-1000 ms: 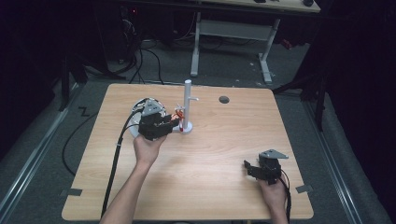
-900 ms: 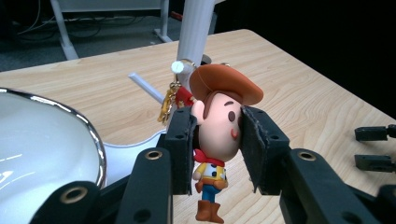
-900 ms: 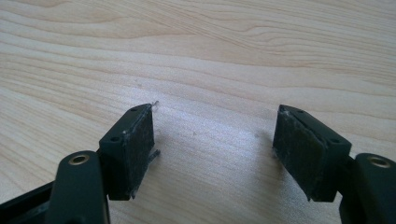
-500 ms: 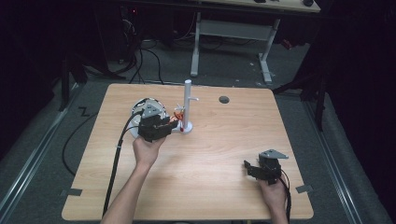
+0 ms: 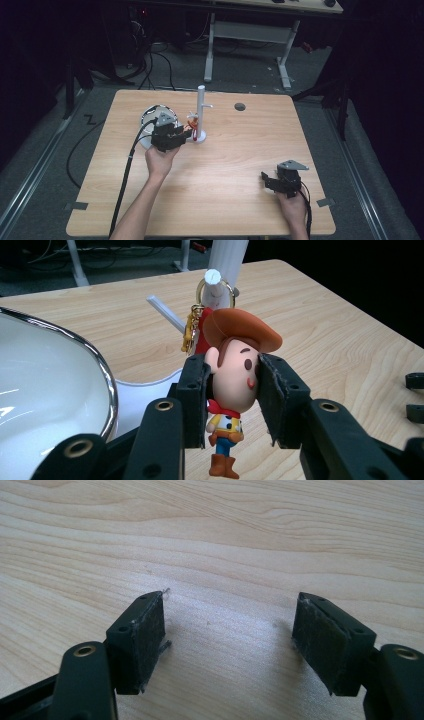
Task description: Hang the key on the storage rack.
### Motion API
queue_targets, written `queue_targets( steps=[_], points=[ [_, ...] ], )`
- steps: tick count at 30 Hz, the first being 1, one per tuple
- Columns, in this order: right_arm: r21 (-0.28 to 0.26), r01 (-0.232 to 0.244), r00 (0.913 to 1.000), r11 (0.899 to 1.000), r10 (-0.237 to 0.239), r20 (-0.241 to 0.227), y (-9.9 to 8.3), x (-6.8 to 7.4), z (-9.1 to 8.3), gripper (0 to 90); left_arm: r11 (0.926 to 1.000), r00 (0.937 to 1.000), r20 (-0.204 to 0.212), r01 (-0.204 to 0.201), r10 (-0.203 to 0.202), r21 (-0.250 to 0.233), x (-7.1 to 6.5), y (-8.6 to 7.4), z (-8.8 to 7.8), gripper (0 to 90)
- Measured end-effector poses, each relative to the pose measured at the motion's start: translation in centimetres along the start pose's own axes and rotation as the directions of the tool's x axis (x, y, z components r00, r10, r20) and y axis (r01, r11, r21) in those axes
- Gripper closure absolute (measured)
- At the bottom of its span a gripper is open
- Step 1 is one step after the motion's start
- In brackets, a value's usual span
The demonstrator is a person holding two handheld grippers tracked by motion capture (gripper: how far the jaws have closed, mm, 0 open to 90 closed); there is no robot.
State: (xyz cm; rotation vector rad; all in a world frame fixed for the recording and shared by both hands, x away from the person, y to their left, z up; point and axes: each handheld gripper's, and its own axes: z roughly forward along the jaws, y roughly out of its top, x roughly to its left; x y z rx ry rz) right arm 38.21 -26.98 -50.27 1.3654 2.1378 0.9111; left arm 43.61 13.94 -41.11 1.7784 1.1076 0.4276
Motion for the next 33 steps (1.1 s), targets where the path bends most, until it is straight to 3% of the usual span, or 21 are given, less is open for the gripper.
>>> queue_targets(
  steps=[10,33],
  points=[
    [0.000,0.001,1.0000,1.000,-0.001,0.000,0.0,0.0,0.0,29.5,0.9994,0.9994,-0.011,0.032,-0.032,0.016,0.6,-0.9,1.2,64.9],
    [0.000,0.000,1.0000,1.000,0.000,0.000,0.0,0.0,0.0,29.5,0.9968,0.9984,-0.039,0.043,-0.041,0.067,1.2,-2.3,3.0,64.5]
  ],
)
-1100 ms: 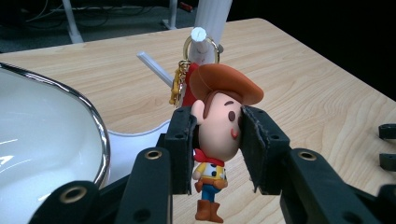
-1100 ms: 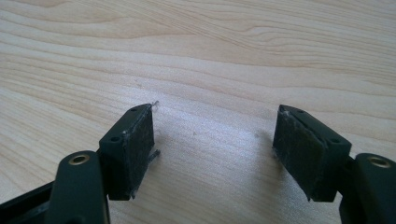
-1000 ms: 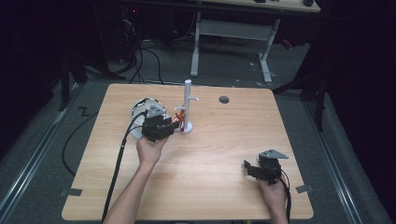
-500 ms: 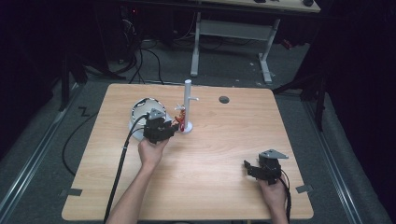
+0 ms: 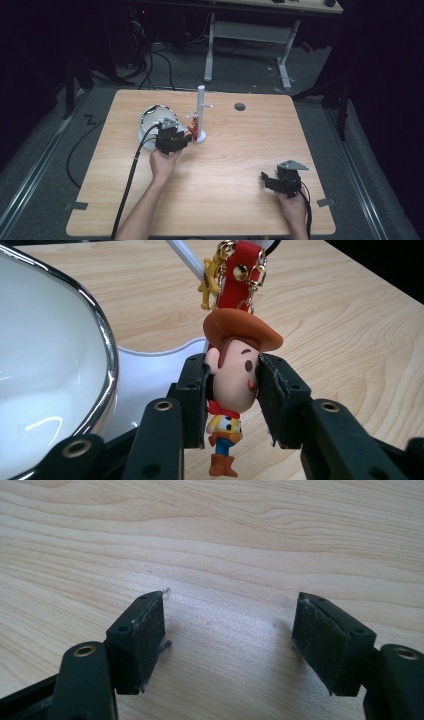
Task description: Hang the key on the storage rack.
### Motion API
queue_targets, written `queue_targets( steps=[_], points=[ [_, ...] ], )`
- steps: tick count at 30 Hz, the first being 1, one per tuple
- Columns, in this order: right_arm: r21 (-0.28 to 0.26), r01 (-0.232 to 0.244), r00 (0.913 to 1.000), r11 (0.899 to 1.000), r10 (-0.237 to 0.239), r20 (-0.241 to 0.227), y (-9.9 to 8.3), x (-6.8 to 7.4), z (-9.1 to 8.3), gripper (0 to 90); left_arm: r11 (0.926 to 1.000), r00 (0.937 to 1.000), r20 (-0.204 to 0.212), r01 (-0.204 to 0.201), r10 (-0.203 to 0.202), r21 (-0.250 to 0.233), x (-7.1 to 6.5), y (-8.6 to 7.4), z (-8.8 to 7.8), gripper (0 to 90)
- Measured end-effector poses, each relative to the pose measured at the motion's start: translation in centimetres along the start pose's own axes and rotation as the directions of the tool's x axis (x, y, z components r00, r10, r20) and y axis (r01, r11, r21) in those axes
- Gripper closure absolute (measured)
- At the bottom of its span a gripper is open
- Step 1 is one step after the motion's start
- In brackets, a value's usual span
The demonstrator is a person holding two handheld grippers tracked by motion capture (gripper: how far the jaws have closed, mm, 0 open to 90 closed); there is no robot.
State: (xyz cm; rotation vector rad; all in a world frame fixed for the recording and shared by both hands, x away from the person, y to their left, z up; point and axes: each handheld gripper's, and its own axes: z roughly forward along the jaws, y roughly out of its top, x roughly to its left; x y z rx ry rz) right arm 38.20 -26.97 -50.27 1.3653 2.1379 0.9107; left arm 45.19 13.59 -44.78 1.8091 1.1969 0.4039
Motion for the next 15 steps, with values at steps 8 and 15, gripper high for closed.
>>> queue_targets(
  steps=[8,15],
  points=[
    [0.000,0.000,1.0000,1.000,0.000,0.000,0.00,0.00,0.00,29.5,0.9998,1.0000,-0.004,0.003,-0.003,0.020,0.39,-0.21,0.49,64.7],
    [0.000,0.000,1.0000,1.000,0.000,0.000,0.00,0.00,0.00,29.5,0.9997,1.0000,-0.002,0.007,-0.007,0.025,0.39,-0.36,0.88,64.7]
  ],
)
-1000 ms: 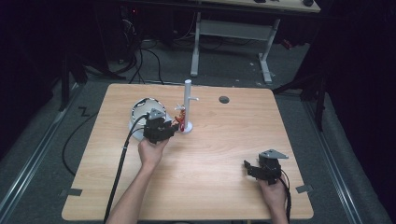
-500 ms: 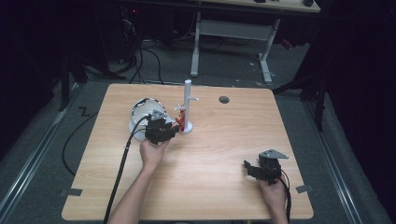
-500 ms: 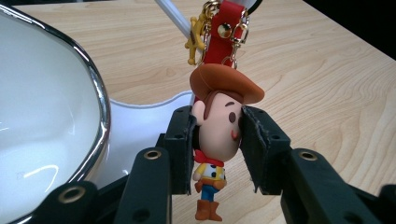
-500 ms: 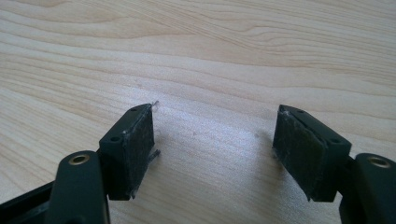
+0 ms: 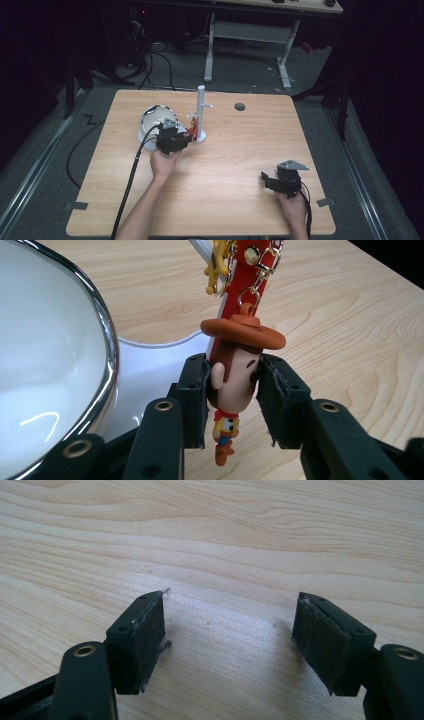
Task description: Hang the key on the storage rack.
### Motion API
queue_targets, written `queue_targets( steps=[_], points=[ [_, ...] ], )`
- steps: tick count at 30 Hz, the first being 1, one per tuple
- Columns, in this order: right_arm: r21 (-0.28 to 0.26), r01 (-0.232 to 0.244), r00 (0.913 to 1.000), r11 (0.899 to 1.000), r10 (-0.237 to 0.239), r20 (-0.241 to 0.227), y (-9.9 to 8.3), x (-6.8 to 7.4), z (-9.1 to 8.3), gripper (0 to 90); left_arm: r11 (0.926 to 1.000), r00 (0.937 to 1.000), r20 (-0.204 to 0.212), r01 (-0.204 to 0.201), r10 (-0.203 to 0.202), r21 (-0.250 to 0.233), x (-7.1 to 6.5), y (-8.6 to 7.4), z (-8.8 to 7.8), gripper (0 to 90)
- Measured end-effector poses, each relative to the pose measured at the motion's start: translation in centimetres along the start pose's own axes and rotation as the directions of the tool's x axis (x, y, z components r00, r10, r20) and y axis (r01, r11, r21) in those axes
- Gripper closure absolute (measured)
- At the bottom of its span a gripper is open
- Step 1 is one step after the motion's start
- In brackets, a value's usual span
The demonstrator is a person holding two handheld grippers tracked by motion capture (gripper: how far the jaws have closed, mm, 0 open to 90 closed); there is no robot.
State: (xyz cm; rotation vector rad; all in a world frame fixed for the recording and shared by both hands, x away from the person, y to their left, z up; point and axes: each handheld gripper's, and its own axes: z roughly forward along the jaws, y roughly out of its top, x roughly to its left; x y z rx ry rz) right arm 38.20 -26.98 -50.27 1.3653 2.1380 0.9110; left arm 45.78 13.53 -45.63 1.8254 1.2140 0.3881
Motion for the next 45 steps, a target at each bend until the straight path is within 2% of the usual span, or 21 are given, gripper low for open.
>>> queue_targets(
  steps=[13,17,22,28,33,39,45],
  points=[
    [0.000,0.000,1.0000,1.000,0.000,0.000,0.0,0.0,0.0,29.5,1.0000,1.0000,-0.005,0.002,-0.002,0.006,-0.2,-0.1,0.3,63.4],
    [0.000,0.000,1.0000,1.000,0.000,0.000,0.0,0.0,0.0,29.5,1.0000,0.9999,-0.008,-0.009,0.009,0.003,-0.3,0.0,0.0,60.6],
    [0.000,0.000,1.0000,1.000,0.000,0.000,0.0,0.0,0.0,29.6,1.0000,1.0000,-0.005,-0.004,0.004,0.003,-0.2,-0.2,-0.1,57.1],
    [0.000,0.001,1.0000,1.000,-0.001,0.000,0.0,0.0,0.0,29.5,1.0000,0.9999,-0.011,0.008,-0.008,0.002,0.0,-0.5,-0.3,48.6],
    [0.000,0.000,1.0000,1.000,0.000,0.000,0.0,0.0,0.0,29.5,1.0000,0.9998,-0.016,0.007,-0.007,-0.003,0.1,-0.6,-0.8,44.5],
    [0.000,0.000,1.0000,1.000,0.000,0.000,0.0,0.0,0.0,29.5,0.9998,0.9998,-0.017,-0.010,0.010,-0.020,-0.2,-0.3,-1.7,43.7],
    [0.000,0.000,1.0000,1.000,0.000,0.000,0.0,0.0,0.0,29.5,0.9992,0.9999,-0.014,-0.002,0.002,-0.040,-0.1,-0.4,-2.3,43.5]
  ],
)
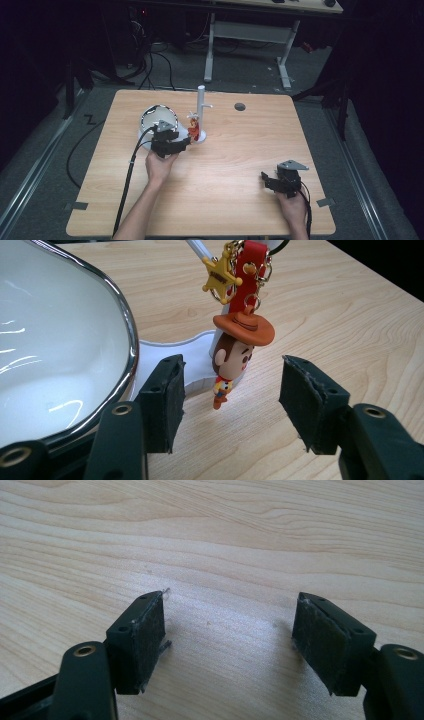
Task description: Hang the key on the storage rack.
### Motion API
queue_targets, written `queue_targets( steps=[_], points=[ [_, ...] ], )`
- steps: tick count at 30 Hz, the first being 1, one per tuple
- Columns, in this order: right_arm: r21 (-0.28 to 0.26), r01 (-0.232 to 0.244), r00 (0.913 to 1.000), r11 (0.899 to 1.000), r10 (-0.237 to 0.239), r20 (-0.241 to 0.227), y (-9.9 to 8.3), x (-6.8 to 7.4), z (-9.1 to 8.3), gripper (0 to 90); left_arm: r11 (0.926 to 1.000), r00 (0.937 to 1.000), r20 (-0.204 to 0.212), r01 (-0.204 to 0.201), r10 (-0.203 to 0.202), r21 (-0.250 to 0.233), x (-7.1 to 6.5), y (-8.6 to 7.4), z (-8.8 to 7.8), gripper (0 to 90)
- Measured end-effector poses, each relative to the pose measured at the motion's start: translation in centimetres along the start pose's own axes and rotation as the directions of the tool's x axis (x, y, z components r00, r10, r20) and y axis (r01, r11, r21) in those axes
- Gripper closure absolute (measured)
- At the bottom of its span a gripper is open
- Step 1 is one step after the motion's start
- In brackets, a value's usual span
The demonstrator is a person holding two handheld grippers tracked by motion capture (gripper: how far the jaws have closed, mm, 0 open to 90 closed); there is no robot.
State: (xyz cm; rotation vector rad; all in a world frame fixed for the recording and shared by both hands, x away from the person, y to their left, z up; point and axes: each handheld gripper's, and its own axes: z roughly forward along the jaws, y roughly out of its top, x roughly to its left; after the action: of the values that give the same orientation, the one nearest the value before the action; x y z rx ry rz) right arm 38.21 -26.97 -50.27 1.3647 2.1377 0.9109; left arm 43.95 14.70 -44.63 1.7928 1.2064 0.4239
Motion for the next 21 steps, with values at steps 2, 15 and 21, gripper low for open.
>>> queue_targets(
  steps=[2,15,21],
  points=[
    [0.000,0.000,1.0000,1.000,0.000,0.000,0.0,0.0,0.0,29.6,1.0000,1.0000,-0.002,0.004,-0.004,-0.009,0.0,0.0,-0.3,43.1],
    [0.000,0.000,1.0000,1.000,0.000,0.000,0.0,0.0,0.0,29.5,0.9991,0.9998,-0.020,-0.004,0.003,-0.042,0.4,-0.1,-2.3,41.6],
    [0.000,0.000,1.0000,1.000,0.000,0.000,0.0,0.0,0.0,29.5,0.9989,0.9994,-0.027,-0.021,0.020,-0.041,0.4,-0.2,-3.0,41.5]
  ],
)
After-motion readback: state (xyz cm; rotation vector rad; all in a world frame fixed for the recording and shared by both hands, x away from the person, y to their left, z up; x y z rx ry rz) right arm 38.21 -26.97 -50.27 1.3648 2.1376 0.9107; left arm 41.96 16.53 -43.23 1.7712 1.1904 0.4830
